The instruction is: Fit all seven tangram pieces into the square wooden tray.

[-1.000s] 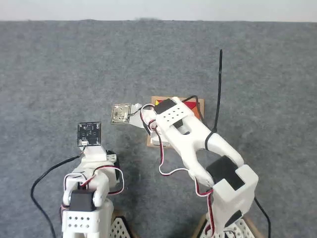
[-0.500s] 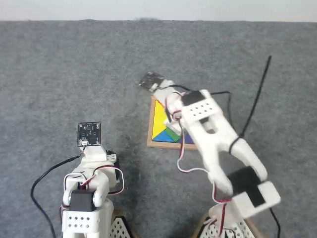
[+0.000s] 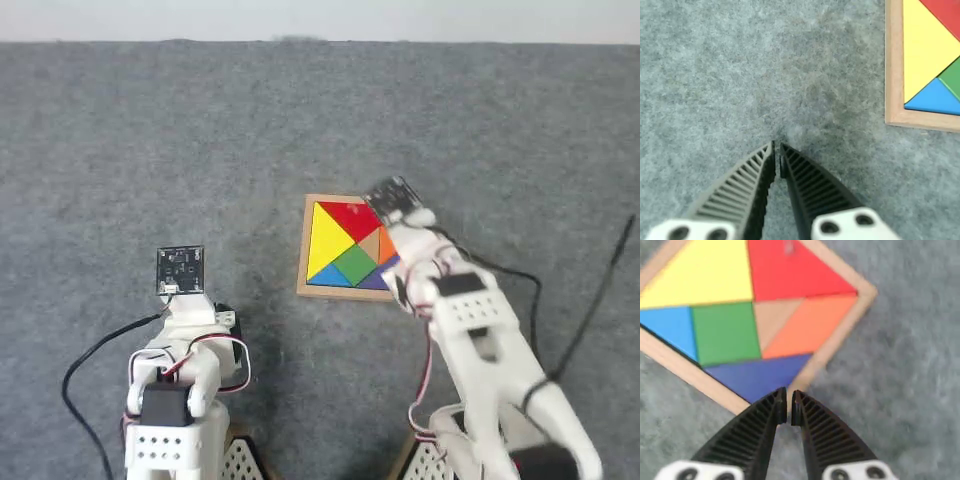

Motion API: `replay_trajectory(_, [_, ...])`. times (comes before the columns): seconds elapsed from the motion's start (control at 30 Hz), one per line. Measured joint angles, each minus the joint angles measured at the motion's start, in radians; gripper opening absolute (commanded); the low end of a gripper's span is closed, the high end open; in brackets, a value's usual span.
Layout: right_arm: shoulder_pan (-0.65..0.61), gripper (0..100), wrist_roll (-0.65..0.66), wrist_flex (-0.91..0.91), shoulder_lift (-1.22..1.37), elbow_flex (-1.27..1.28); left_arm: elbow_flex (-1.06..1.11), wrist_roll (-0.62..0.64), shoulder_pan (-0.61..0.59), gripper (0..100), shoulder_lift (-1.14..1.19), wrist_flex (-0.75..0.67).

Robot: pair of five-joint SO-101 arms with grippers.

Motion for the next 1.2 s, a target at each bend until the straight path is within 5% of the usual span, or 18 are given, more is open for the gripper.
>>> replay_trajectory(0.37, [0.164,3.1,0.0,-0.155,-0.302,0.339,0.0,0.0,0.0,1,0.0,0.0])
replay_trajectory(0.83, [0.193,3.1,0.0,-0.199,-0.717,0.566,0.0,0.0,0.0,1,0.0,0.0])
replay_trajectory(1.2, [0.192,3.1,0.0,0.087,-0.993,0.575,0.0,0.0,0.0,1,0.0,0.0])
